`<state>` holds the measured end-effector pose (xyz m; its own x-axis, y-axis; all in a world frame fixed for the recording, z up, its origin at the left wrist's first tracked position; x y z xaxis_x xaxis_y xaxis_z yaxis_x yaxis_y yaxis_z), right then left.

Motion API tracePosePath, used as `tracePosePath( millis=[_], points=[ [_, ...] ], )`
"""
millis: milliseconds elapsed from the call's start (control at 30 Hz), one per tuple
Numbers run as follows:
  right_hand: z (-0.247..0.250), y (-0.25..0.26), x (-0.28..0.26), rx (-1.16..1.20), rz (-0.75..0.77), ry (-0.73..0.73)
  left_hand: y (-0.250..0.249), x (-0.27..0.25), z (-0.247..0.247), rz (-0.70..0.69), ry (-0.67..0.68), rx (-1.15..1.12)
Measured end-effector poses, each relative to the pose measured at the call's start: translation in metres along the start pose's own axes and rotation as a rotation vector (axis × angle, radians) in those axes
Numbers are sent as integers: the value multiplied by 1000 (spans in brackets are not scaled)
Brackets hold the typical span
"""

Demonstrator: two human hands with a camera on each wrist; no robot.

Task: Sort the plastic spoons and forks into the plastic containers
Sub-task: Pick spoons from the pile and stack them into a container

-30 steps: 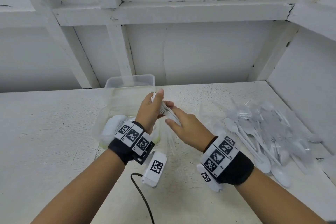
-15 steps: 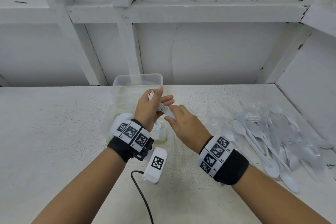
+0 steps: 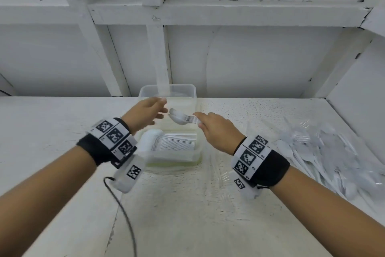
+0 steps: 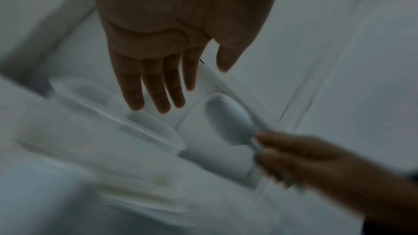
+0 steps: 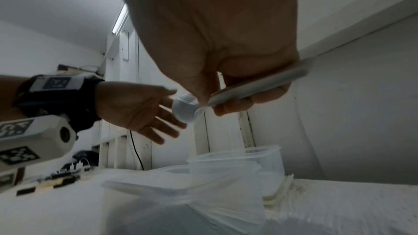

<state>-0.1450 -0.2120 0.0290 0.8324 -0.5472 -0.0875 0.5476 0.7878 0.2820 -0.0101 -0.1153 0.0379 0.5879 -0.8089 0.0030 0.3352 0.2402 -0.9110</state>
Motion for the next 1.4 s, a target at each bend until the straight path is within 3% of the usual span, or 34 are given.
tracePosePath(
  millis=[133,233,300,833,1400],
  points=[
    [-9,6,25,-59,-5,57,31,12,14,-14,296,689],
    [-19,14,41,-91,11,76,54,14,1,35,500,905],
    [-29,18,49,-147,23,106,63,17,-6,41,557,968],
    [-55,15,62,-163,32,149,102,31,-26,27,676,1141],
    [-55,22,67,-268,76,112,103,34,-24,-5,568,976]
  ],
)
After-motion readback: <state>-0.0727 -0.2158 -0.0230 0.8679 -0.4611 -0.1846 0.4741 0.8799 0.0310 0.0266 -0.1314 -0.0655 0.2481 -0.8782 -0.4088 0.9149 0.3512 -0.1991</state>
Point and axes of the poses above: each hand's wrist, its own x-axis towards the middle knuckle, its own z-axis out of the back of the hand, y = z × x, the point moved 9 cm from there along x, towards the middle knuckle, and after that the axes turned 12 degrees about -z, right-handed, at the moved point
